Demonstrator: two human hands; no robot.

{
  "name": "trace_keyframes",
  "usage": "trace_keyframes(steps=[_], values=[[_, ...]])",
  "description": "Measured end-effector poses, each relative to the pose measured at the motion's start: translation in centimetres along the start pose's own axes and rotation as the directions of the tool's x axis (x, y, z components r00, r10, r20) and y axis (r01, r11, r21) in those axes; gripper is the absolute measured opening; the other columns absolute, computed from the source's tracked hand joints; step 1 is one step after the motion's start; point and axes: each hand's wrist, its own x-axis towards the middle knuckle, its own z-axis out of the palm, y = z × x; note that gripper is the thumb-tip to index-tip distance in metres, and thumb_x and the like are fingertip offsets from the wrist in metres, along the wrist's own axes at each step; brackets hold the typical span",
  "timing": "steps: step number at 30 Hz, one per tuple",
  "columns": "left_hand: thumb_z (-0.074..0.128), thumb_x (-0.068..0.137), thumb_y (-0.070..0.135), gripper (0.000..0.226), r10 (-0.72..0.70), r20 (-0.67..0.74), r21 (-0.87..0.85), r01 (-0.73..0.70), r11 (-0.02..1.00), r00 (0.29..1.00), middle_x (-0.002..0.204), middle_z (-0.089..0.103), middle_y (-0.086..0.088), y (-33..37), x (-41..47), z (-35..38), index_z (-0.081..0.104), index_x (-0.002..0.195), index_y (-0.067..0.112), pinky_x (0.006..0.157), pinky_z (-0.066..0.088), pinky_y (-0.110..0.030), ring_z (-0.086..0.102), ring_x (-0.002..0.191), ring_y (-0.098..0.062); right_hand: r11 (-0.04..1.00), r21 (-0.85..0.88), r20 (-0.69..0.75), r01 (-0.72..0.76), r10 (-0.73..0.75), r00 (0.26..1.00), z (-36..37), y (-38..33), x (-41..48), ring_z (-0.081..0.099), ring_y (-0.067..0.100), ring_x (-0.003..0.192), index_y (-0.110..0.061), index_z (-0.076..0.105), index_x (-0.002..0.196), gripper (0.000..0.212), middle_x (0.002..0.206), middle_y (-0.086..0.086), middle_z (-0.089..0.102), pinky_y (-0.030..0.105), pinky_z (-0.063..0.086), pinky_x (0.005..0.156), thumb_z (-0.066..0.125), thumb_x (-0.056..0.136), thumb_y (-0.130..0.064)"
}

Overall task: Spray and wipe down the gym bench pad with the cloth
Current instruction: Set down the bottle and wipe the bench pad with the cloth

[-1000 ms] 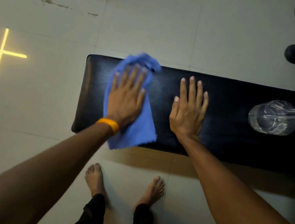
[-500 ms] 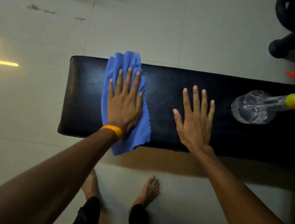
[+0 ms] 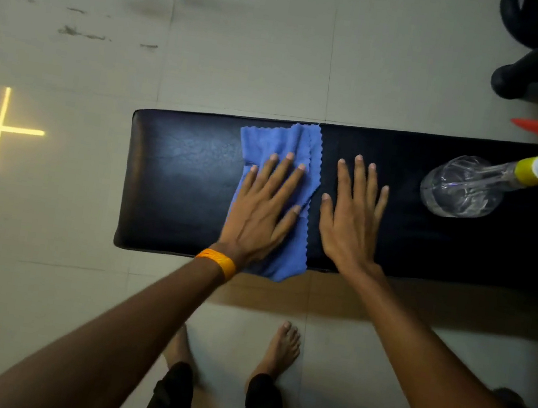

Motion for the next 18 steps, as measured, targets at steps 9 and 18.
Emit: trace_keyframes(steps=[9, 18], values=[[0.034, 0.099, 0.03, 0.065, -0.232, -0.094, 0.069, 0.239, 0.969, 0.968, 0.168, 0.021, -0.014, -9.4, -0.4, -3.5, 0.028, 0.158, 0.005, 0.125, 0.017, -0.056, 0.016, 0.157, -0.033, 0.954, 0.042, 0.021, 0.298, -0.299, 0.954, 3.9, -11.5, -1.3, 0.009, 0.027, 0.157, -0.016, 0.027, 0.159, 0.059, 0.169, 0.008, 0.016, 0.048, 0.015, 0.127, 0.035, 0.104, -0.037], [0.033, 0.102, 0.041, 0.066, -0.106, -0.077, 0.185, 0.118, 0.976, 0.991, 0.167, 0.025, -0.013, -8.7, 2.4, -1.5, 0.03, 0.158, 0.007, 0.125, 0.013, -0.058, 0.018, 0.156, -0.031, 0.942, -0.151, -0.202, -0.3, 0.268, 0.942, 1.2, 0.3, 3.8, 0.014, 0.034, 0.156, -0.014, 0.015, 0.162, 0.069, 0.169, 0.012, 0.015, 0.055, 0.016, 0.125, 0.027, 0.105, -0.051]])
